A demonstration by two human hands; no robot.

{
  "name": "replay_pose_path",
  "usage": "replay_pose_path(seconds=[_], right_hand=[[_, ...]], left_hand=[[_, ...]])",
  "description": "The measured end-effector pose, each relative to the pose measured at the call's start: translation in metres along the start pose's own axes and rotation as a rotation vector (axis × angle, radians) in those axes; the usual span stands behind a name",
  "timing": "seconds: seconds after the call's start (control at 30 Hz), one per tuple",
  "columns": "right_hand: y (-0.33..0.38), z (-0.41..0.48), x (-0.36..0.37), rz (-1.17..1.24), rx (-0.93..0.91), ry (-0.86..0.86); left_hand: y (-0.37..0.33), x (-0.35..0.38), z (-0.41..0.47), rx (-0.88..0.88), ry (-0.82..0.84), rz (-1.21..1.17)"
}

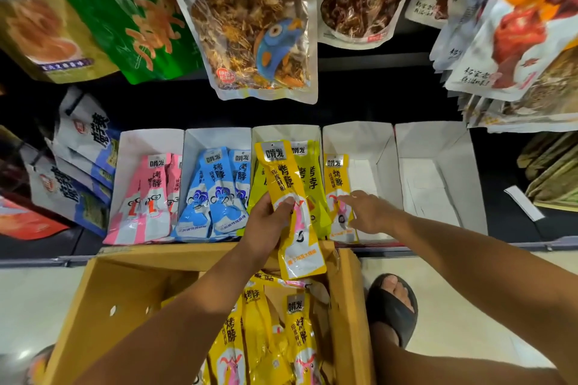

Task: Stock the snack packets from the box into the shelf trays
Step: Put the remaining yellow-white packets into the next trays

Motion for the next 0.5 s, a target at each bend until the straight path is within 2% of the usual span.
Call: replay_pose_path(seconds=[0.07,0.23,0.33,0.4,0.5], right_hand=[[0.006,-0.006,-0.011,0.059,-0.002,-0.077],[0.040,-0.033,-0.046,0.396,-0.107,-0.378],[0.077,-0.061,-0.065,0.540,-0.266,-0.408],[0.099,-0.079,-0.072,0.474,-0.325,-0.385],[0.120,-0.093,-0.069,0.312,-0.288,-0.422]], left_hand=[[0.000,0.000,-0.001,-0.005,-0.005,-0.005],[-0.004,0.003,-0.002,0.001,-0.019,-0.002],[-0.012,0.005,-0.008,-0.002,-0.018,-0.032],[-0.020,0.007,-0.012,-0.002,-0.045,-0.022],[-0.035,0.011,-0.018,-0.031,-0.077,-0.023]])
Point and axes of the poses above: each hand's wrist, its own z-axis towards the middle knuckle, its own x-axis out of the palm, y = z × x, the point moved 1 cm from there along z, towards the middle knuckle, and after that the axes turned 1 degree about -x, right-handed, at the moved point
